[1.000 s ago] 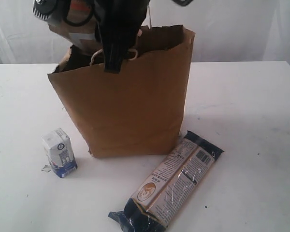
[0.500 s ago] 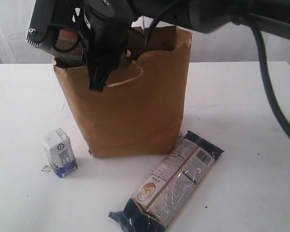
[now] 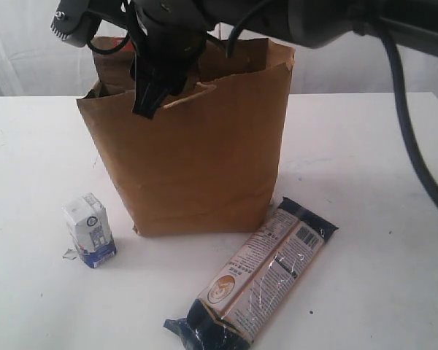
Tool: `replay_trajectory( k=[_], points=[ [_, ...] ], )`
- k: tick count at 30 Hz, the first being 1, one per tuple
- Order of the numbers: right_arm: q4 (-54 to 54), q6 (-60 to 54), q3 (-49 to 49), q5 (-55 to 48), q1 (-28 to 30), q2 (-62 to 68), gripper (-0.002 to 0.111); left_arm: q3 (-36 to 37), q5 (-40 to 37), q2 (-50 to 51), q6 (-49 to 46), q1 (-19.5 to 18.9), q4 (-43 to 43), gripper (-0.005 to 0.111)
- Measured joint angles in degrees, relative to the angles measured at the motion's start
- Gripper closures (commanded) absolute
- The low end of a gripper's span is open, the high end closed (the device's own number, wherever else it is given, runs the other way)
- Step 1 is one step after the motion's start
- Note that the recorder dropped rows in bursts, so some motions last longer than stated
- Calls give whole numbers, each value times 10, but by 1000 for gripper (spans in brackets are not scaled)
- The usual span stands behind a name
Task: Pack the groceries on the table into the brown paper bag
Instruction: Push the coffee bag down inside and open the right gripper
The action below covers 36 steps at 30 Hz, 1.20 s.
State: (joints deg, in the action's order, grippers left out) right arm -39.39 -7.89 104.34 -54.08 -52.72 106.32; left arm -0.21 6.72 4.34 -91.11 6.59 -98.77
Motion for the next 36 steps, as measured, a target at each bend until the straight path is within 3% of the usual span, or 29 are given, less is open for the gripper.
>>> replay_trajectory(
  k=[6, 13, 26, 36],
  points=[
    [-1, 2, 0, 0, 0, 0, 52, 0, 0, 0, 0, 0, 0, 107],
    [-1, 2, 0, -2, 0, 0, 31, 0, 0, 0, 0, 0, 0, 107],
    [-15, 7, 0, 15, 0, -2, 31, 0, 0, 0, -1, 0, 0, 107],
    [-16, 104, 1, 50, 0, -19, 31, 0, 0, 0, -1, 0, 0, 107]
  ],
)
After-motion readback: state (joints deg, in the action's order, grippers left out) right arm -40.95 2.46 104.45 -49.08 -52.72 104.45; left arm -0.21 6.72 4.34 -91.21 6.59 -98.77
